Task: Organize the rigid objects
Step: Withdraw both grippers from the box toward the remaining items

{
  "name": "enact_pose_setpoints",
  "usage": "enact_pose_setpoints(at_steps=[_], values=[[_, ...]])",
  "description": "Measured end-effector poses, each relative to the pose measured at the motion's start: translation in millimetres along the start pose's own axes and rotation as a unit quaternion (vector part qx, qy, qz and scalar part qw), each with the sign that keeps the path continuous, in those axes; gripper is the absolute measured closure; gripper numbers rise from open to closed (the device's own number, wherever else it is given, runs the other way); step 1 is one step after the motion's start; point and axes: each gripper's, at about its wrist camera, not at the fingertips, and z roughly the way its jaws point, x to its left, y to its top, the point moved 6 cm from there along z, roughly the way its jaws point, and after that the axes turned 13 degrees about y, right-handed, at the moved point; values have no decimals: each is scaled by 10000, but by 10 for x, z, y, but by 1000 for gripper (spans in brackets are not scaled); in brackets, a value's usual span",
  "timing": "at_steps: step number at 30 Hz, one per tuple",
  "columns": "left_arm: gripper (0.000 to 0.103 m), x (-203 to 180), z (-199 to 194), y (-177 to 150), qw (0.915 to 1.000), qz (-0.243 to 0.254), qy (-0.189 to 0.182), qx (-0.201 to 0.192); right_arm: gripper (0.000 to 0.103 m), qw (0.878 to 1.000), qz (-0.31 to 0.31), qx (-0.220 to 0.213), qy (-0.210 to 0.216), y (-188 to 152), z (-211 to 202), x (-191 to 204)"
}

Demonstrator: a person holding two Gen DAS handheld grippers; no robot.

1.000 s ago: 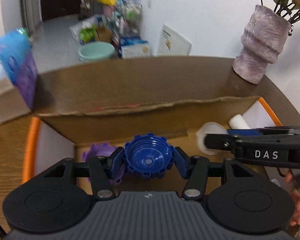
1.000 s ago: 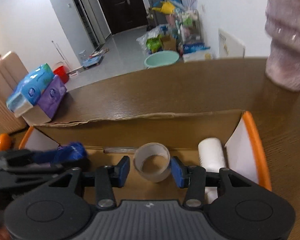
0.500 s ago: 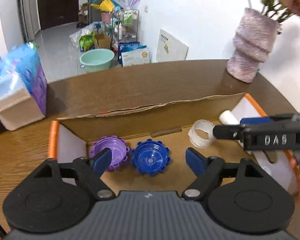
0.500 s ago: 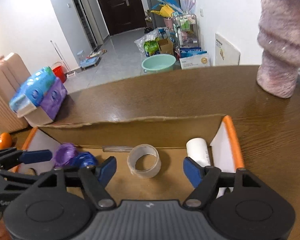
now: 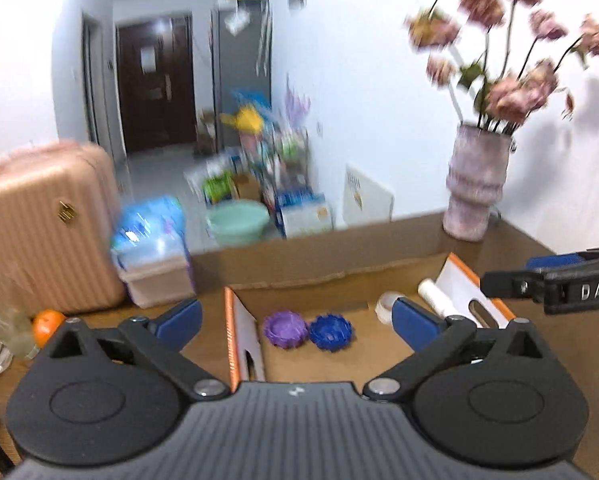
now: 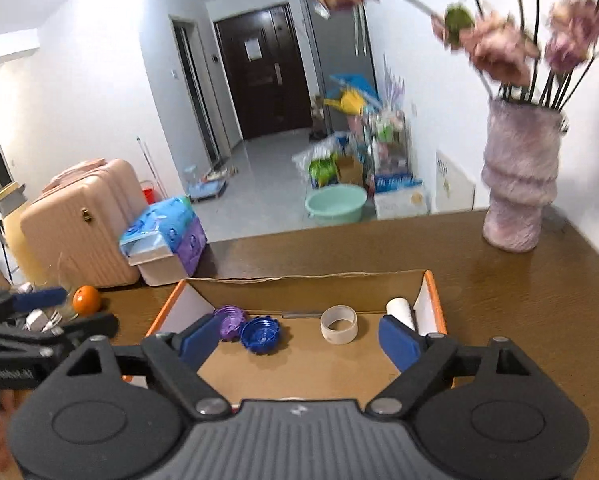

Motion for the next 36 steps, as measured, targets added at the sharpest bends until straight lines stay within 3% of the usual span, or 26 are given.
enact_pose_setpoints(at_steps=[6,8,11,15,27,36], values=[[0,87,-471,-237,9982,-296,14,-515,16,9967,-552,-546,-229,-258,-365,313],[0,93,-619,-337,9958,-345,-21,-845,16,9939,-706,-811,-231,-342,-475,393],[0,111,-829,-490,9904,-385,14,-1329,14,9863,-1001,-1272,-315,-489,-634,494],[0,134,-979,-659,9860,-585,56,-1559,5,9738,-1372,-1747,-491,-722,-785,594],[0,214,-1417,-1090,9827,-760,-2,-1690,2,9764,-1149,-1785,-411,-1128,-1052,792],[0,246,-1730,-1453,9835,-729,22,-1657,0,9749,-1174,-1788,-623,-1536,-1235,929]])
